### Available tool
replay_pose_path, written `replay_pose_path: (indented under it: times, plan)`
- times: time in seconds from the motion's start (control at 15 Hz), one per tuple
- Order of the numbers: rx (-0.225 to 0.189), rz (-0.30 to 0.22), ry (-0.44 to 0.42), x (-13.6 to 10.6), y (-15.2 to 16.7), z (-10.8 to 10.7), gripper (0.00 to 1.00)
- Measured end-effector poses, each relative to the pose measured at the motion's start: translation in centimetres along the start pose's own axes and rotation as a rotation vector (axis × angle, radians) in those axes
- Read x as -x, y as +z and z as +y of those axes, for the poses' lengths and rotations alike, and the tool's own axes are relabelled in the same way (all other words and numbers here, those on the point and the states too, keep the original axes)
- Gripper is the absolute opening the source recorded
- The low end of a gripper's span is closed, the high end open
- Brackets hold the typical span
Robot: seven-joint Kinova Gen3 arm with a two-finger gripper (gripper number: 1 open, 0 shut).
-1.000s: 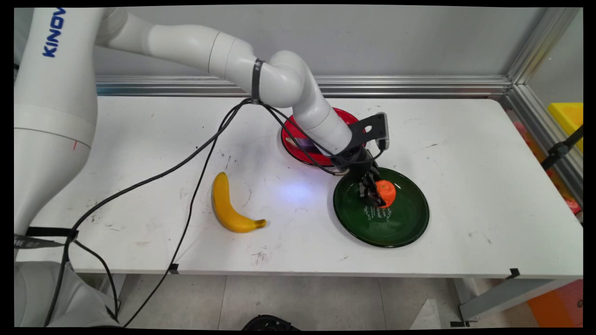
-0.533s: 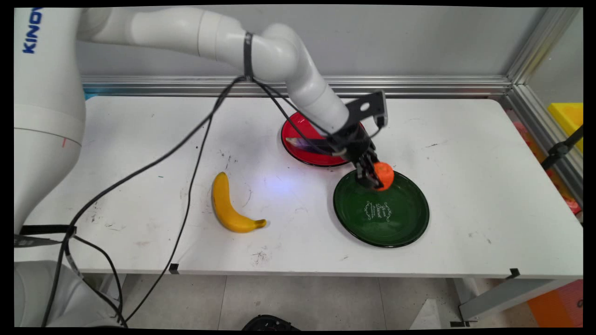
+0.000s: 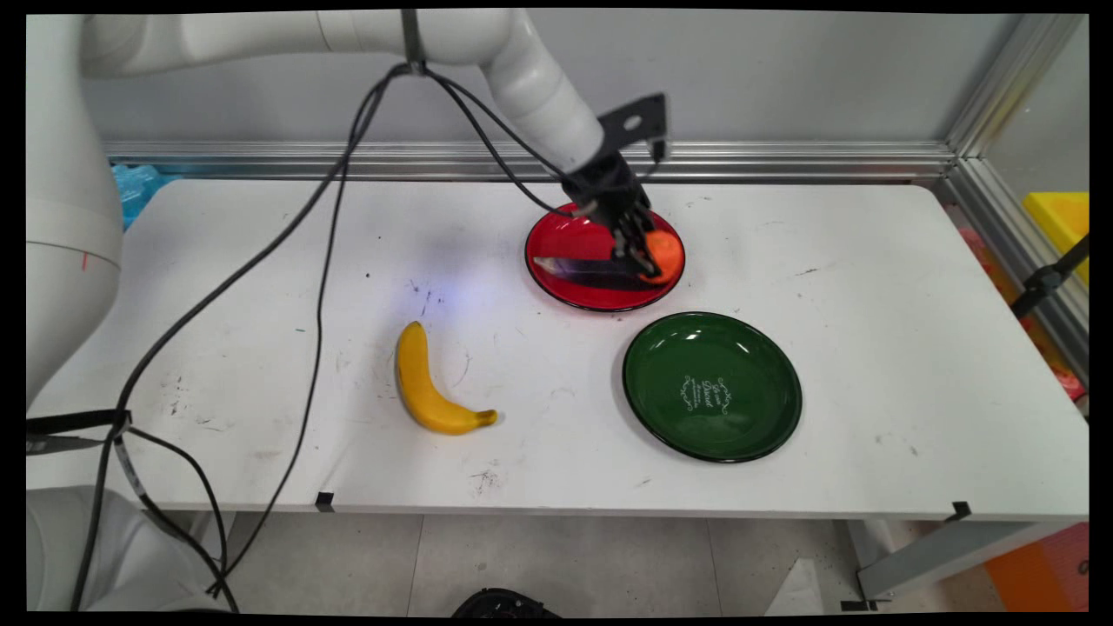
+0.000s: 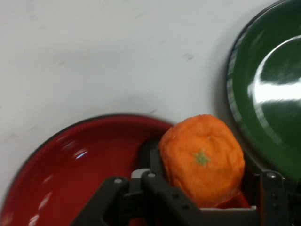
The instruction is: Place the picked object on the red plate
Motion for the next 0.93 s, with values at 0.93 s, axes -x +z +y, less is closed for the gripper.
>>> replay_pose_path:
  times: [0.93]
  plan:
    - [-0.058, -0.063, 0.019, 6.1, -0.2, -7.5, 0.00]
